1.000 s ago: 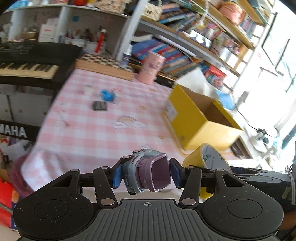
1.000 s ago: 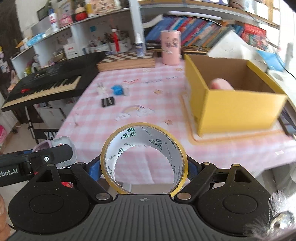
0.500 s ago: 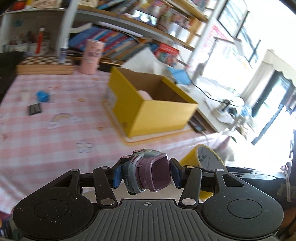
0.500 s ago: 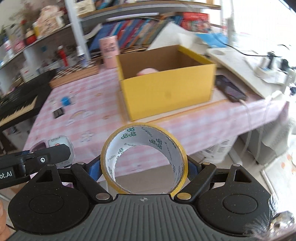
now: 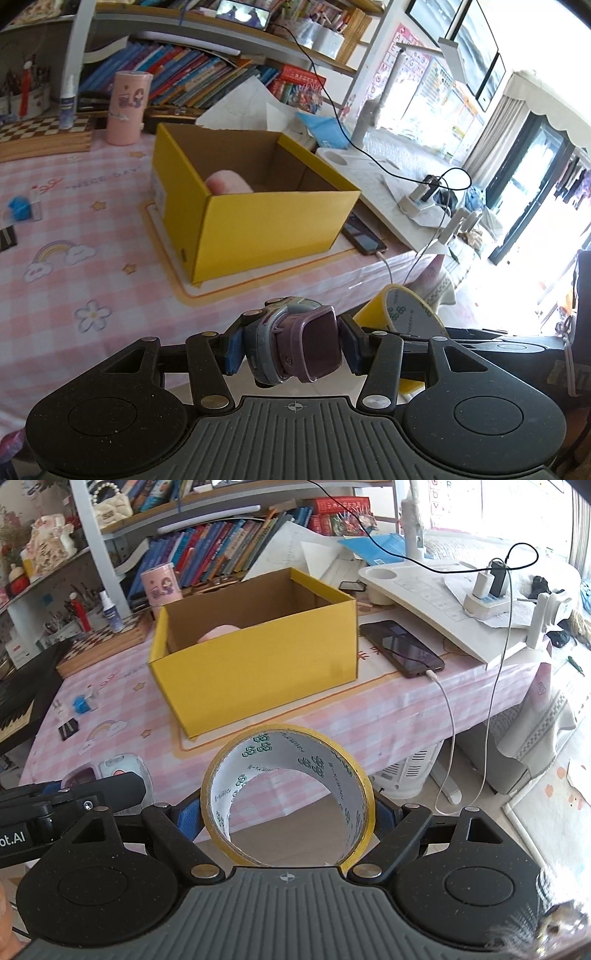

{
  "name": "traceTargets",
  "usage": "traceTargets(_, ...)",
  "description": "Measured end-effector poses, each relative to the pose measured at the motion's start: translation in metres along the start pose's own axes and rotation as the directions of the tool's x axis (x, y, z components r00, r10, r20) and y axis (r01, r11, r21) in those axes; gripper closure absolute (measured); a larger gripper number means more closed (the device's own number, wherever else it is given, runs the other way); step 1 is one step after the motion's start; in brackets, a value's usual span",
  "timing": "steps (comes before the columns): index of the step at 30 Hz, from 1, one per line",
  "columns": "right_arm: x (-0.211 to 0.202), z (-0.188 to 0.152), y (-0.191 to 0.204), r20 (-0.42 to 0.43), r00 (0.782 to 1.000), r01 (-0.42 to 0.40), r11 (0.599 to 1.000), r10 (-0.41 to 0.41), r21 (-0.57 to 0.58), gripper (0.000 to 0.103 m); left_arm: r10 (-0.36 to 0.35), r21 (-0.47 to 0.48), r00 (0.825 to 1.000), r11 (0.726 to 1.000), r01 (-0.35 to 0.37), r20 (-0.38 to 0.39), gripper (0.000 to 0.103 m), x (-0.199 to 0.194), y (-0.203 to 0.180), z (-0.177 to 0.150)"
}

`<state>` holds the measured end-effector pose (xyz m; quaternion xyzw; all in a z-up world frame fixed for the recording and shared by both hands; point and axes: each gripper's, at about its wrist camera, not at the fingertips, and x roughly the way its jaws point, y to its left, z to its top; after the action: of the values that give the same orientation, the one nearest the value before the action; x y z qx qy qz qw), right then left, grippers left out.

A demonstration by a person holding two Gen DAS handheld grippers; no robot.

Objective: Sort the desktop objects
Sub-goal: 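Carry the toy car and tape roll in both tools over the yellow box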

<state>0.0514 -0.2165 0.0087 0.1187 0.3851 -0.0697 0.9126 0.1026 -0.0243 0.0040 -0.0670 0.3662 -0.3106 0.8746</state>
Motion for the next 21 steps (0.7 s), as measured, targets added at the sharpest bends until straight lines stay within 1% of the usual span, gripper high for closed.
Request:
traceTargets(5,0.015,0.021,-0.024,-0.011,1.0,-0.023,1.0,0.023,0.014,0.019,0.014,0.019,1.0,1.0,-0.014,-0.003,0.053,0.025,-0.016,0.017)
traceTargets(7,0.018,0.034,-0.036,0.007,0.999,-0.042,0.999,0.042,0.032,0.019,0.023,0.029,1.0,0.999,-0.023,0.01,0.053,0.032,-0.022,0.026)
traceTargets(10,0.025,0.053,-0.051,0.043,0.998,-0.05,0.998,0.048,0.029,0.019,0.039,0.039,0.998,0.998,-0.041,0.04,0.053,0.042,-0.03,0.043)
traceTargets(12,0.031,0.063,-0.058,0.045,0.997,-0.061,0.998,0.06,0.02,0.019,0.055,0.032,0.997,0.998,-0.057,0.059,0.053,0.048,-0.035,0.053)
traceTargets(15,0.041,0.077,-0.068,0.043,0.995,-0.091,0.996,0.091,-0.009,0.019,0.094,0.025,0.991,0.995,-0.097,0.096,0.053,0.056,-0.039,0.069)
traceTargets(18,0.045,0.093,-0.073,0.075,0.99,-0.114,0.992,0.118,-0.053,0.019,0.141,0.015,0.98,0.989,-0.144,0.138,0.053,0.062,-0.041,0.085)
traceTargets(21,0.049,0.111,-0.079,0.115,0.983,-0.136,0.987,0.146,-0.088,0.019,0.2,0.011,0.967,0.979,-0.204,0.159,0.053,0.073,-0.04,0.098)
